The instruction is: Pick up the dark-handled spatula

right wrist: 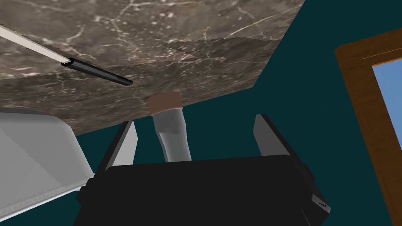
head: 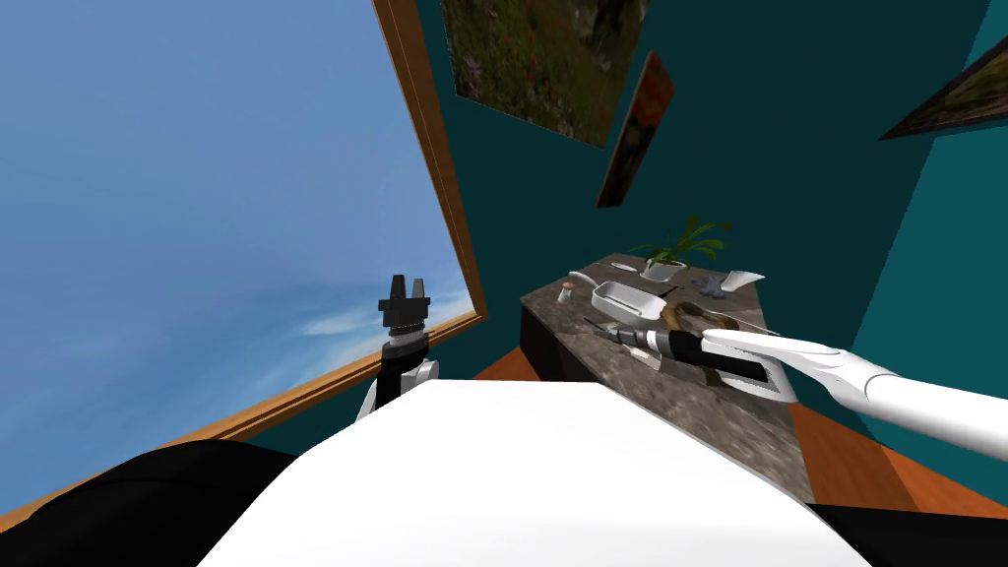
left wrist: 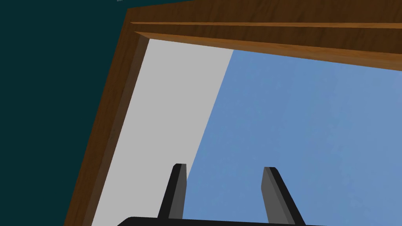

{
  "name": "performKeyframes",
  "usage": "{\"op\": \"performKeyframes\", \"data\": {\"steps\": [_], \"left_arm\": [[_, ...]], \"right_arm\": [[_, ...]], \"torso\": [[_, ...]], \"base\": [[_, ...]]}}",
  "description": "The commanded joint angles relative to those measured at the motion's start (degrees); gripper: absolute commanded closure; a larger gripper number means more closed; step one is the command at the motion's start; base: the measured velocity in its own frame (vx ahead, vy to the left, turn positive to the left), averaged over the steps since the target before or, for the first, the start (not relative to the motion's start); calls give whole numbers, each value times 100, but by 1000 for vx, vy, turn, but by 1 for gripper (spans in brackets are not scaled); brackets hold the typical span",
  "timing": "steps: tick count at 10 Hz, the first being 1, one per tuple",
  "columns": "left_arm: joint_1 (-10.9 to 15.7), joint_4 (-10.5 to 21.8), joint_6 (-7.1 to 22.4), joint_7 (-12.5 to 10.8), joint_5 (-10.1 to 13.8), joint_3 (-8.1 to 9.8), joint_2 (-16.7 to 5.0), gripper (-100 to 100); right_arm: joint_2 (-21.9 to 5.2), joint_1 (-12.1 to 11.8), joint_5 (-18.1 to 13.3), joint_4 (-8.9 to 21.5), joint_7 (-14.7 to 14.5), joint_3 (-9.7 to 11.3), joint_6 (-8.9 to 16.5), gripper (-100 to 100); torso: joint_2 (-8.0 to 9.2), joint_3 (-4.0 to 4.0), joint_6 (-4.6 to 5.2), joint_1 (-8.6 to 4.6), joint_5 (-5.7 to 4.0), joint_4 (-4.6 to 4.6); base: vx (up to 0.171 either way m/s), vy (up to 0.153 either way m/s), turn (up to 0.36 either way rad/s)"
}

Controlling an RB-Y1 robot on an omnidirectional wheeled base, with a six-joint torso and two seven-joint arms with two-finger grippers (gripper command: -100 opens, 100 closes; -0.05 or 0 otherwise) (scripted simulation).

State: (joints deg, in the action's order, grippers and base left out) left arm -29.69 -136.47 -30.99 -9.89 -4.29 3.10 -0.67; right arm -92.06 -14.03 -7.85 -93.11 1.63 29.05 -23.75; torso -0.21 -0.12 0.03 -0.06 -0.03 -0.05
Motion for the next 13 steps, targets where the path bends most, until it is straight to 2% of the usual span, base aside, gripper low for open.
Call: {"op": "performKeyframes", "data": {"steps": [1, 2, 3, 4, 5, 6, 7, 8, 9, 10, 11, 13], "left_arm": [[0, 0, 0, 0, 0, 0, 0, 0], [-1, 0, 0, 0, 0, 0, 0, 0], [0, 0, 0, 0, 0, 0, 0, 0], [-1, 0, 0, 0, 0, 0, 0, 0], [0, 0, 0, 0, 0, 0, 0, 0], [-1, 0, 0, 0, 0, 0, 0, 0], [0, 0, 0, 0, 0, 0, 0, 0], [-1, 0, 0, 0, 0, 0, 0, 0], [0, 0, 0, 0, 0, 0, 0, 0], [-1, 0, 0, 0, 0, 0, 0, 0], [0, 0, 0, 0, 0, 0, 0, 0], [0, 0, 0, 0, 0, 0, 0, 0]], "right_arm": [[-145, 10, -36, 159, -4, 161, -83, -100], [-336, 12, -133, 310, -39, 404, -114, -100], [-336, 12, -133, 310, -39, 412, -114, -100], [-505, 9, -228, 449, -74, 605, -147, -100], [-505, 9, -228, 449, -74, 658, -147, -100], [-651, 2, -319, 574, -108, 825, -183, -100], [-651, 2, -319, 574, -108, 896, -183, -100], [-775, -9, -404, 687, -140, 1098, -220, -100], [-775, -9, -404, 687, -140, 1124, -220, -100], [-875, -24, -483, 784, -171, 1301, -258, -100], [-875, -24, -483, 784, -171, 1337, -258, -100], [-1017, -58, -616, 936, -224, 1704, -328, -100]], "torso": [[0, 0, 0, 0, 0, 0], [3, 2, 5, 2, 0, 1], [3, 2, 2, 3, 1, 1], [4, 2, 5, 4, 1, 1], [4, 3, 2, 4, 2, 1], [6, 4, 5, 4, 0, 2], [5, 3, 2, 4, 0, 1], [6, 4, 6, 5, 1, 2], [7, 4, 5, 6, 1, 2], [7, 4, 4, 7, 1, 2], [5, 3, 3, 6, 1, 2], [6, 4, 4, 7, 1, 2]], "base": [[28, -21, 107], [33, -14, 188], [28, -15, 83], [28, -15, 156], [22, -17, 104], [27, -14, 164], [24, -16, 94], [23, -13, 116], [21, -14, 105], [27, -13, 166], [24, -14, 62], [28, -12, 154]]}}
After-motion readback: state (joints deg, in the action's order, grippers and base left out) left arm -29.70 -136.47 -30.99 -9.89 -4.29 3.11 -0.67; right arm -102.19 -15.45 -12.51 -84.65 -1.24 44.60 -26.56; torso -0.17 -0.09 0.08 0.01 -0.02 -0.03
